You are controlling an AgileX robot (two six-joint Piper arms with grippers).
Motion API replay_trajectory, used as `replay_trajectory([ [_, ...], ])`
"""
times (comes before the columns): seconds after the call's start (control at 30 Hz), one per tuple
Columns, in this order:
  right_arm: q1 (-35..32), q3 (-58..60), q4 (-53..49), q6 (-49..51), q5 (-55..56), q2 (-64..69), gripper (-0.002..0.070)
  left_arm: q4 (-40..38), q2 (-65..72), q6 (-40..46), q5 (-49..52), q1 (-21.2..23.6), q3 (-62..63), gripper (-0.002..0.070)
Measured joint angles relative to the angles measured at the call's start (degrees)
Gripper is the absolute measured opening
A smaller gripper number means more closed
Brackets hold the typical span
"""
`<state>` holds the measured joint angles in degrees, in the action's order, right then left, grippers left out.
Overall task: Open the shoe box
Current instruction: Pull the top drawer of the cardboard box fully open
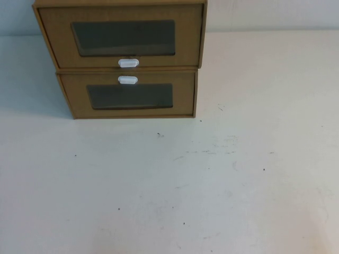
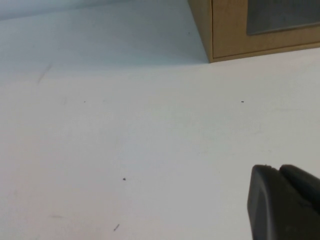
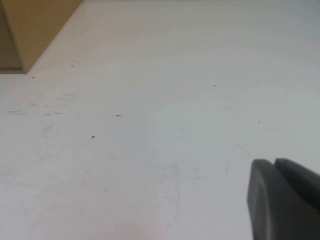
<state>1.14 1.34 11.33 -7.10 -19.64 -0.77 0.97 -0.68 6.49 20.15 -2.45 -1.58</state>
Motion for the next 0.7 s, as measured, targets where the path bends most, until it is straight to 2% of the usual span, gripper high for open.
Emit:
replay_trajectory([
  [0.1,0.0,0.0,0.0,0.0,0.0,0.0,-0.0014,-4.52,0.0,-1.53,-1.44,0.0,0.0,-0.0005],
  [0.23,0.0,0.0,0.0,0.0,0.0,0.0,-0.0014,-15.53,0.0,-6.9,-6.55,0.0,0.0,-0.0005],
  [0.37,0.0,0.0,0.0,0.0,0.0,0.0,-0.0013,-24.45,0.0,-8.63,-12.4,0.0,0.0,-0.0005],
  [0.57,0.0,0.0,0.0,0.0,0.0,0.0,-0.0014,-27.34,0.0,-8.6,-17.89,0.0,0.0,-0.0005],
  [0.7,0.0,0.0,0.0,0.0,0.0,0.0,-0.0014,-28.17,0.0,-8.6,-17.38,0.0,0.12,-0.0005],
])
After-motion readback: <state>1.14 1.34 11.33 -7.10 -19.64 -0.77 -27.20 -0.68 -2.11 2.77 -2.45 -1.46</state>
